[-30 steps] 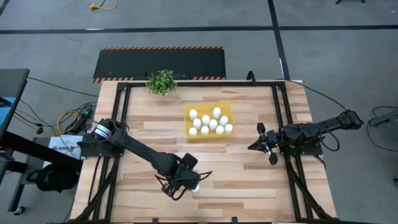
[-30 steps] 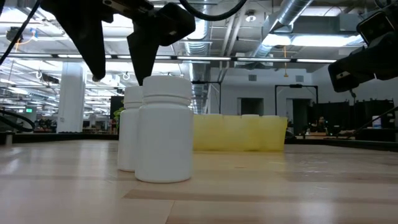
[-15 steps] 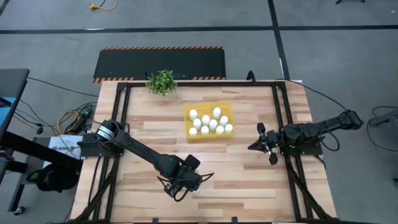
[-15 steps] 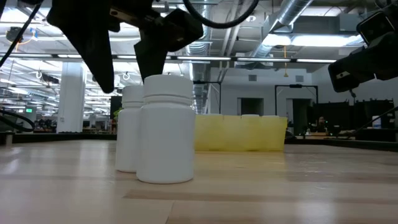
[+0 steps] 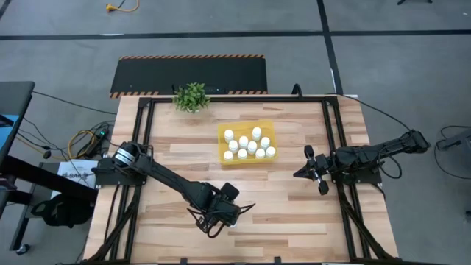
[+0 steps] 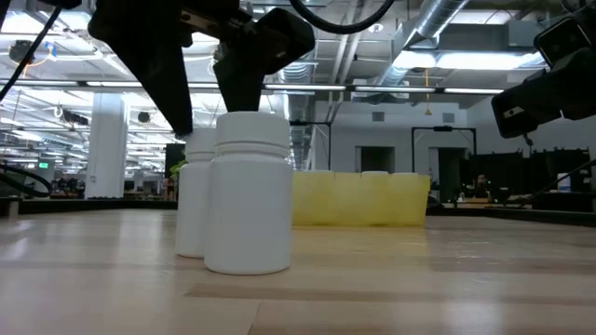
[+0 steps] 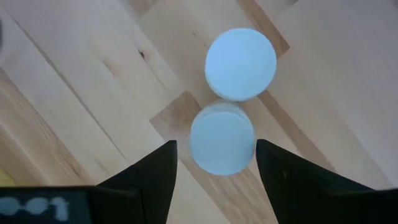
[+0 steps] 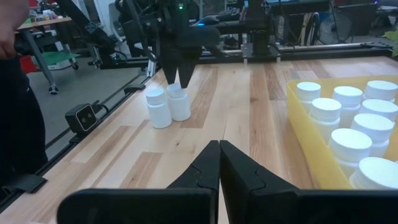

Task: Pick and place pill bottles into a basket
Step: Put the white medicine bottle into the yellow bin

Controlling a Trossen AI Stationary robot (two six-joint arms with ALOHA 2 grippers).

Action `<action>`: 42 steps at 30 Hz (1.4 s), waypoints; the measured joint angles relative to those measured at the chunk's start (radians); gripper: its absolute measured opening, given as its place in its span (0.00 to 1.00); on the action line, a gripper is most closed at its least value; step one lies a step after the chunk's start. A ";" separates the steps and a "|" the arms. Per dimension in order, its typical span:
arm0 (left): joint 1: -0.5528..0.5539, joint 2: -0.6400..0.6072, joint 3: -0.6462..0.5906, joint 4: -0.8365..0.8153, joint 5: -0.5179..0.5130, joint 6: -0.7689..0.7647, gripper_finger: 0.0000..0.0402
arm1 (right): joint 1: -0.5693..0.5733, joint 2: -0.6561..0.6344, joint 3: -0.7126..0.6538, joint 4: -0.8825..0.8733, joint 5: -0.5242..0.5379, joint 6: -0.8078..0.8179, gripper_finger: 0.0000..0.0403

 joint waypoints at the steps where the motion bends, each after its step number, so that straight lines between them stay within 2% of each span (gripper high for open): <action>1: 0.000 0.004 0.000 0.001 0.000 0.000 0.52 | 0.000 0.000 0.000 0.000 0.000 0.000 0.00; 11: 0.004 0.032 -0.001 0.010 0.030 0.000 0.52 | 0.000 0.000 0.000 0.000 0.000 0.000 0.00; 42: 0.005 0.032 0.000 0.019 0.033 -0.002 0.52 | 0.000 0.000 0.000 0.000 0.000 0.000 0.00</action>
